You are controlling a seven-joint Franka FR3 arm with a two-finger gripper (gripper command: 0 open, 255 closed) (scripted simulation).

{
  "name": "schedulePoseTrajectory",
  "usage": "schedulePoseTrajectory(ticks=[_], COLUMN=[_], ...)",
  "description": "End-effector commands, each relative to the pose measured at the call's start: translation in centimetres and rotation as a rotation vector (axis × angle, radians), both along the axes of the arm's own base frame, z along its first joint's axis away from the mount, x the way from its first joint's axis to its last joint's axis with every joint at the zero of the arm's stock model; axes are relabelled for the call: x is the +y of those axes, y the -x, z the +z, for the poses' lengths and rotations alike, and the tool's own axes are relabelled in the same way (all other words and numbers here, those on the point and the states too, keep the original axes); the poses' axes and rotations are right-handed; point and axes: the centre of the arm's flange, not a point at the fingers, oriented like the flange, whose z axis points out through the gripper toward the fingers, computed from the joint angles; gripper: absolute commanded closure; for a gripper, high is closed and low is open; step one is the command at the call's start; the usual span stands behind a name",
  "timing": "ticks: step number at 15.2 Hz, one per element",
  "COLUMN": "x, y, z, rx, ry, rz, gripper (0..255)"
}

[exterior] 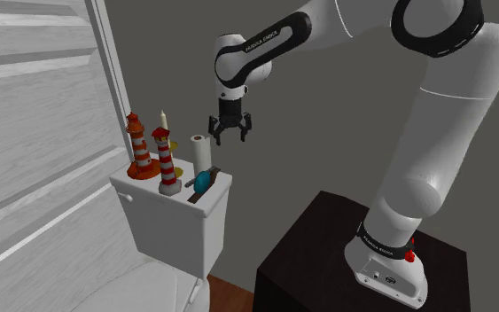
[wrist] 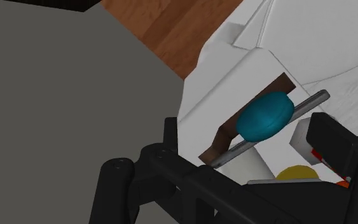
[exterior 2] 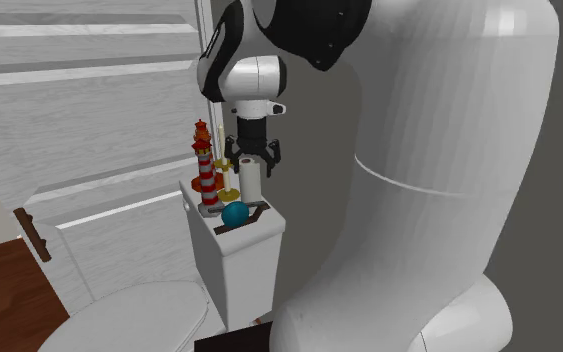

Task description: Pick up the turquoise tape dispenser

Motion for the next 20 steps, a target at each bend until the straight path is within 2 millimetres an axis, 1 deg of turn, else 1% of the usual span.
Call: schedulePoseTrajectory(ticks=[1, 8, 15, 16, 20], x=[0.1, 0.1, -0.5, -0.6, -0.6], y=[-2.2, -8.7, -14.9, -15.3, -15.3], z=[-2.0, -9.2, -16.6, -17.1, -19.2], rx=[0.014, 0.059, 0.104, 0.106, 0.106], ry=[-0.004, -0.017, -0.031, -0.032, -0.032], rz=[-0.037, -0.16, -0.284, -0.291, -0.291], gripper=[0, 0, 0, 0, 0])
